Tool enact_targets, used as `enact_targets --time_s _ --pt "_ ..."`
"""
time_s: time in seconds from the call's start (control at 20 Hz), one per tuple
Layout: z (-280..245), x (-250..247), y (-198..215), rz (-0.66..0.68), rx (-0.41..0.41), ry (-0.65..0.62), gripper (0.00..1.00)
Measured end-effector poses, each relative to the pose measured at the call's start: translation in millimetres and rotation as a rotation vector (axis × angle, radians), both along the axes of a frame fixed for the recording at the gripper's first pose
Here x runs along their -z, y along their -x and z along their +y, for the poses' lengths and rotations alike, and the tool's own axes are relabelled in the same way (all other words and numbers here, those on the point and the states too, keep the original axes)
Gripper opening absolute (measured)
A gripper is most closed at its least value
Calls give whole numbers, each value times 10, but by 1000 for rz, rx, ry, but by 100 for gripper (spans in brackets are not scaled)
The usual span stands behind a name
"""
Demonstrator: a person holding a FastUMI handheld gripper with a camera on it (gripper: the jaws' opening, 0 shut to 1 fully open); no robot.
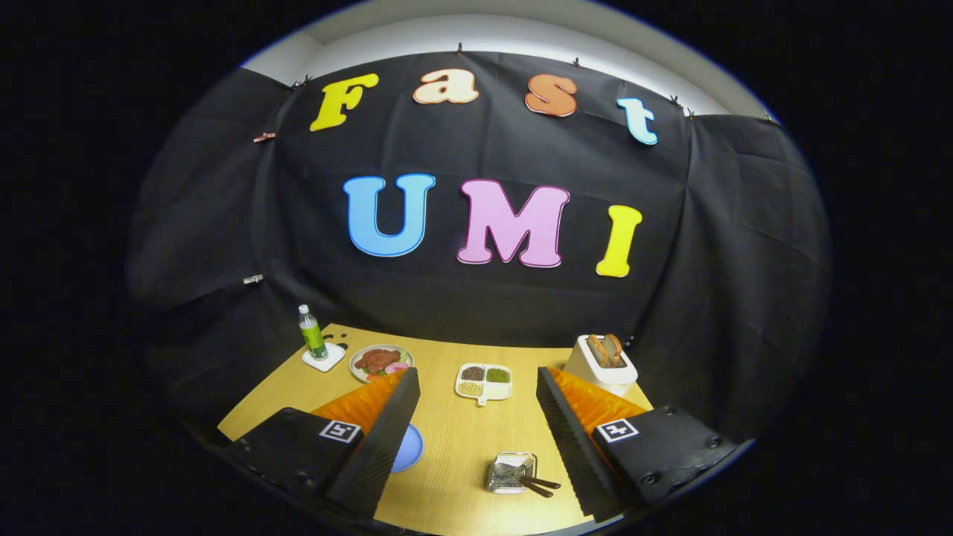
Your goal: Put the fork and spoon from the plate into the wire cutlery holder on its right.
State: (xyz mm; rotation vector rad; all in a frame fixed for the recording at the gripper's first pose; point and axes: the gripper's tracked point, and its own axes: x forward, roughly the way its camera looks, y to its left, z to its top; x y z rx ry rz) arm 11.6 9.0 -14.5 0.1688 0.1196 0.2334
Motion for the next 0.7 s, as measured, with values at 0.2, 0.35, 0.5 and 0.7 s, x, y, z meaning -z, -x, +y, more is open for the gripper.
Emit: enact_targets --time_s 0.2,0.35,0.5,0.7 --pt "-71 -59 -27 0 14 -29 98" --pt "-162 -125 -64 -13 35 -26 98" --pt "-192 -197 -66 -27 42 -28 98" --pt "-183 -199 -61 -25 39 -21 98"
